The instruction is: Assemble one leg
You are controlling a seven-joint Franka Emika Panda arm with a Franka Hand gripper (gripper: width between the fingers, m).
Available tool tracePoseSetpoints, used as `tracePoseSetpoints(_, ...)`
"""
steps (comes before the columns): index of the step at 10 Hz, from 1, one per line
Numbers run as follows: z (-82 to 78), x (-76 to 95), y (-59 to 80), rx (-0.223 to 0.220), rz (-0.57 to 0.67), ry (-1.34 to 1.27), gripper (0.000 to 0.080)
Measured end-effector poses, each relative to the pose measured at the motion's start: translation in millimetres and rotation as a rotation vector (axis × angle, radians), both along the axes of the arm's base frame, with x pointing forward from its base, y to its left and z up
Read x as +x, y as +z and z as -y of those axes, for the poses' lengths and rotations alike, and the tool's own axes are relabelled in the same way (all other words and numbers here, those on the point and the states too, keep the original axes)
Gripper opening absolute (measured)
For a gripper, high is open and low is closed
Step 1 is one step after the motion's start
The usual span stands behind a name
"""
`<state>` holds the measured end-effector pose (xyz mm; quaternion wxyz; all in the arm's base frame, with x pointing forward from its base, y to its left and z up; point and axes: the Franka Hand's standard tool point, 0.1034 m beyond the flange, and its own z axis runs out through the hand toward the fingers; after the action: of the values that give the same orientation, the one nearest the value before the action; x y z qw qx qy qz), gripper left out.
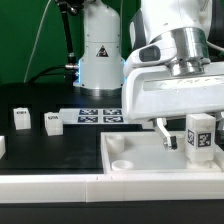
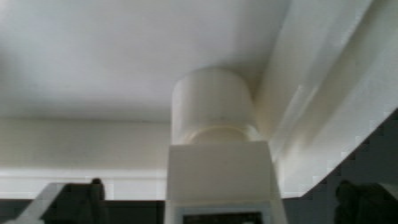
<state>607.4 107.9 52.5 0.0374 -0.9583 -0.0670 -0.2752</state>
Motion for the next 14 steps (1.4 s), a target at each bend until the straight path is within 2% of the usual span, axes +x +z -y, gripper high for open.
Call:
tracePoseSetpoints(1, -0.1, 0.2, 1.8, 0.000, -0.003, 0.001, 0.0649)
tracePoseSetpoints(3, 1.4, 4.3, 22.7, -0.001, 0.003, 0.002, 0.0649)
tracePoseSetpoints(5, 5.3, 10.3, 29.6, 0.001, 0.002, -0.004, 0.0649)
tracePoseSetpoints(8, 10.1, 17.7, 27.8, 0.000, -0.077, -0.009, 0.0649)
tracePoseSetpoints(11, 6.0, 16.9, 24.9, 0.005, -0.344, 0.014, 0.0649)
tracePoseSetpoints(13, -1.6, 14.4, 24.3, 0.009, -0.432, 0.021, 0.0649)
tracePoseSetpoints(14, -3.3, 17.0, 25.7, 0.009, -0.413, 0.022, 0.0649)
